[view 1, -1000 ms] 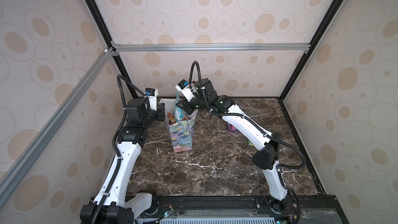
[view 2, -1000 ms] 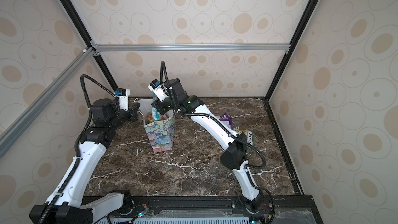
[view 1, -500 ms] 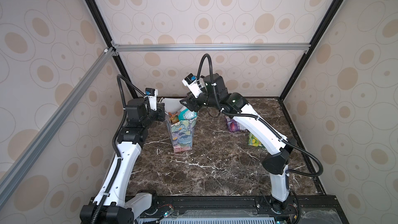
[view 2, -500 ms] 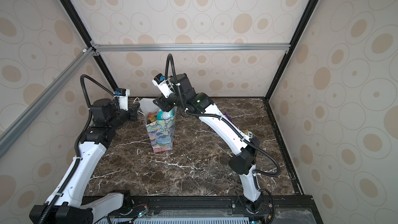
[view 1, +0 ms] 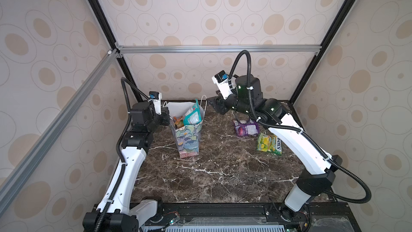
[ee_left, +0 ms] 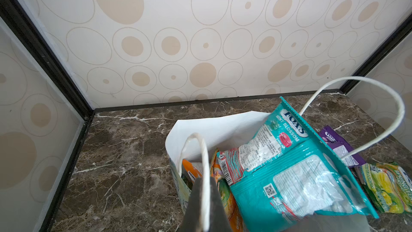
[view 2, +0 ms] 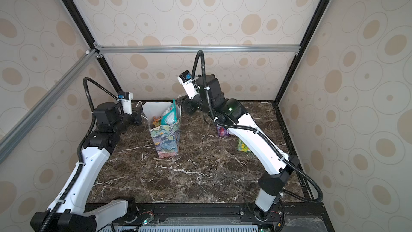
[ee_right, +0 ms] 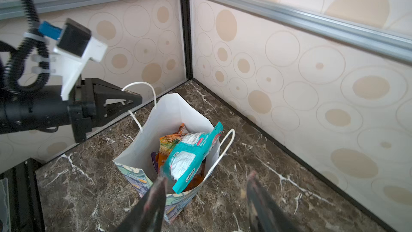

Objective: Place the snacks into the paper bag
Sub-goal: Shake the paper bag at the center of the table.

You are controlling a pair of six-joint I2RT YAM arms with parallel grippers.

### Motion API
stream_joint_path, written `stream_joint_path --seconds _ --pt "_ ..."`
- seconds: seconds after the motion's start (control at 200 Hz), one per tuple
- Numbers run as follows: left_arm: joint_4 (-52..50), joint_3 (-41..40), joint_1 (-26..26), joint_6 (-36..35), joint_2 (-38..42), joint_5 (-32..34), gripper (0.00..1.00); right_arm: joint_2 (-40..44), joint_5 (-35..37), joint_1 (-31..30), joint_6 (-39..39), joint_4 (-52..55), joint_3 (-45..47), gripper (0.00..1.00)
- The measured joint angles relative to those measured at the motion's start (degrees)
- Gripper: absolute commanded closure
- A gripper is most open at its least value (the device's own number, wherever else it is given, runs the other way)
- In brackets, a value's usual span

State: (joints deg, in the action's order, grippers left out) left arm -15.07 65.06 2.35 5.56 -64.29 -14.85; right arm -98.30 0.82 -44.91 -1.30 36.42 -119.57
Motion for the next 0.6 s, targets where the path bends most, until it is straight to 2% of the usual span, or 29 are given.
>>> stream_joint_path --seconds 0.205,0.335,0.36,0.455,0.5,0.6 --pt "0.0 0.0 0.0 0.0 0.0 0.0 1.0 -6.7 0.2 0.3 3.1 0.9 -1.7 0.38" --pt "0.0 0.0 0.0 0.0 0.0 -0.2 1.0 -12.9 0.1 0.5 4.9 2.1 -6.3 0.45" --pt "0.0 0.0 0.0 0.0 0.0 -0.2 1.0 -13.9 0.0 0.6 5.1 2.4 -7.4 0.51" --pt "0.0 0.0 0.0 0.0 0.0 -0.3 1.0 -18.3 -0.5 1.0 6.1 3.8 -12.4 0.87" --pt "0.0 0.0 0.0 0.0 0.0 -0.3 1.0 -19.6 -0.7 1.2 6.8 4.5 -14.2 1.0" --pt "0.0 0.0 0.0 0.0 0.0 -0.6 1.0 -20.5 -1.0 1.3 7.3 5.6 -15.8 1.0"
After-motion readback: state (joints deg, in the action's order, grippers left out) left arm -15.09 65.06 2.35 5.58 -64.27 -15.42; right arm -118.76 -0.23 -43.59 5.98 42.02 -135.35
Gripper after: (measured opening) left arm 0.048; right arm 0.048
